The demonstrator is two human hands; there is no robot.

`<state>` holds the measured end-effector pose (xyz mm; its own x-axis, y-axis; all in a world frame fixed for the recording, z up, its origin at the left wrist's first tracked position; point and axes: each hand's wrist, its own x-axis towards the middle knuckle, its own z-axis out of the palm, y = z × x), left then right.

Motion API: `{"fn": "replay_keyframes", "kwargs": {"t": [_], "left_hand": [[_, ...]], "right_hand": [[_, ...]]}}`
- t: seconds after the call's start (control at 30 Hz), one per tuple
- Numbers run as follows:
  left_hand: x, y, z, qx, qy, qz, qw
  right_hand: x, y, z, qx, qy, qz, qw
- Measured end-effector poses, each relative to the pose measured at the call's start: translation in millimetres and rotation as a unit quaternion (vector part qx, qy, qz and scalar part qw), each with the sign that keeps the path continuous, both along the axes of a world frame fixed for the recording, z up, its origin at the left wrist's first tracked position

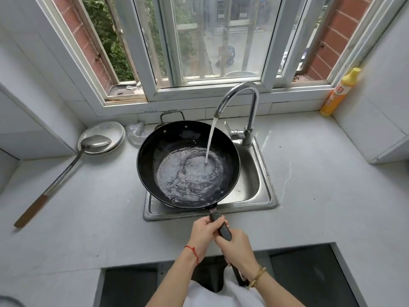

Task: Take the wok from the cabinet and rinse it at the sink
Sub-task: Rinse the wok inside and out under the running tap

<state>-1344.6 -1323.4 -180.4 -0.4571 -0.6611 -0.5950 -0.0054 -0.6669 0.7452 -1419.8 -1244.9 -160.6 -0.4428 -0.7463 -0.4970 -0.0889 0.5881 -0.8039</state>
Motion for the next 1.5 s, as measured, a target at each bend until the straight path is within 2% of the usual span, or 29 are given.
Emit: {"fn": "replay_keyframes", "kwargs": {"t": [0.13,0.27,0.47,0.63,0.97,1.3,1.5], "left_hand": [[2,-4,-3,-0.013,-0.024,0.021,0.999],[5,-7,-2,-0.012,-0.037,0.03,0.999],[12,-10,6,0.018,-0.005,0.046,0.999],[18,-12,10,-0.003,-0.002,0.045,0.999],[31,-23,22,-0.048,-0.043,0.074,0.995],[38,-28,23,-0.121,-0.064,0.11,0.984],[38,-29,16,-0.141,-0.094,0.116,0.979]], "right_hand": [[-3,-6,-3,0.007,-0.051,0.008,0.999],[-4,-11,-3,0.028,-0.145,0.012,0.989],[6,-21,0,0.04,-0.242,0.001,0.97],[13,-31,4,0.049,-0.31,-0.01,0.949],[23,-53,-3,0.07,-0.488,0.014,0.87],[22,-66,-15,0.06,-0.571,0.077,0.815],[25,-68,-29,0.032,-0.64,0.091,0.762]]}}
